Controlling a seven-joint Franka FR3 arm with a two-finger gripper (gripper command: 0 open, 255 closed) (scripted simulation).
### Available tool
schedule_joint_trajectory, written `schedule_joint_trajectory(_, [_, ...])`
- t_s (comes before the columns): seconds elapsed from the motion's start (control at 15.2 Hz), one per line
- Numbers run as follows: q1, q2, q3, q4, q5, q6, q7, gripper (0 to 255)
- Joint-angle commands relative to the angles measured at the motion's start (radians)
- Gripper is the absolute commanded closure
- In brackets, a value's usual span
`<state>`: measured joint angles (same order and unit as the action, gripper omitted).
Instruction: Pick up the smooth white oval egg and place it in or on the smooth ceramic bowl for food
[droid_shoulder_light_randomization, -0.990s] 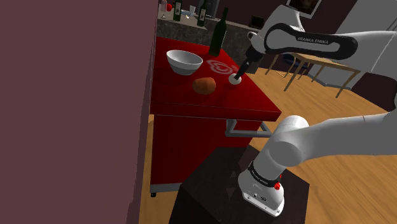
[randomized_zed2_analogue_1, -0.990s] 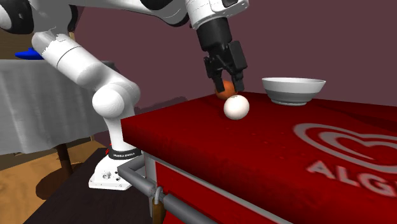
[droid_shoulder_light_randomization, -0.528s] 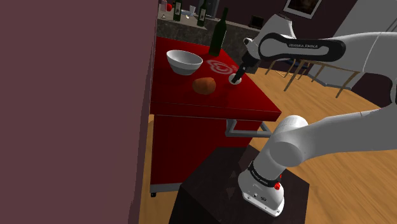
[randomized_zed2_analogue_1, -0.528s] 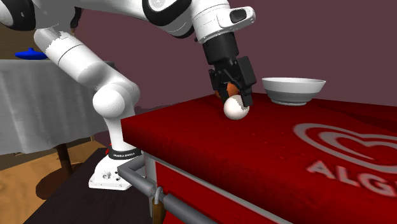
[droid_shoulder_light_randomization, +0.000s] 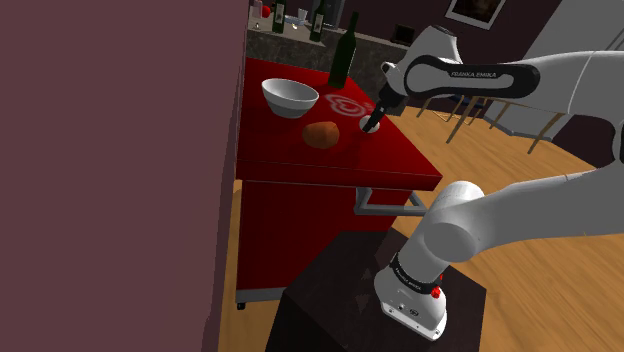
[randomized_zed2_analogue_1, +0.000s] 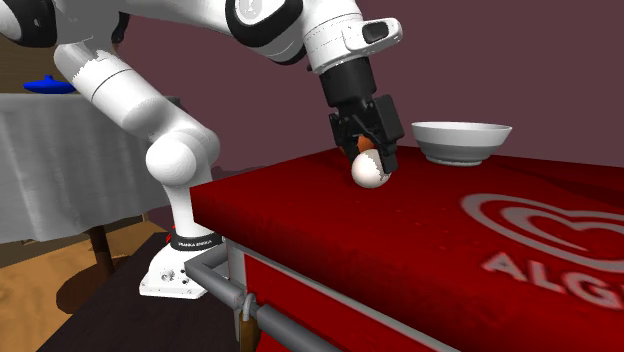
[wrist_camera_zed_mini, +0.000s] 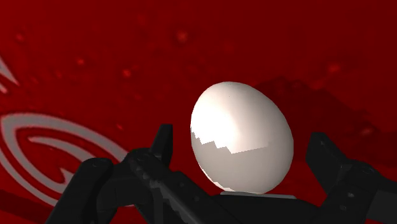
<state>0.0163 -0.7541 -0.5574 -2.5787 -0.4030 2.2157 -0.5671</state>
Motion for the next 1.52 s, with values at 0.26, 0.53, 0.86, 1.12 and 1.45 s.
schedule_joint_trajectory(0.26, [0.000, 0.000, 0.000, 0.000, 0.000, 0.000, 0.000, 255])
schedule_joint_trajectory(0.53, [0.000, 0.000, 0.000, 0.000, 0.000, 0.000, 0.000, 255])
schedule_joint_trajectory(0.86, [0.006, -0.010, 0.018, 0.046, 0.015, -0.056, -0.002, 255])
schedule_joint_trajectory(1.12, [0.013, -0.015, 0.035, 0.095, 0.030, -0.110, -0.005, 255])
schedule_joint_trajectory(1.45, [0.021, -0.016, 0.053, 0.159, 0.047, -0.175, -0.009, 255])
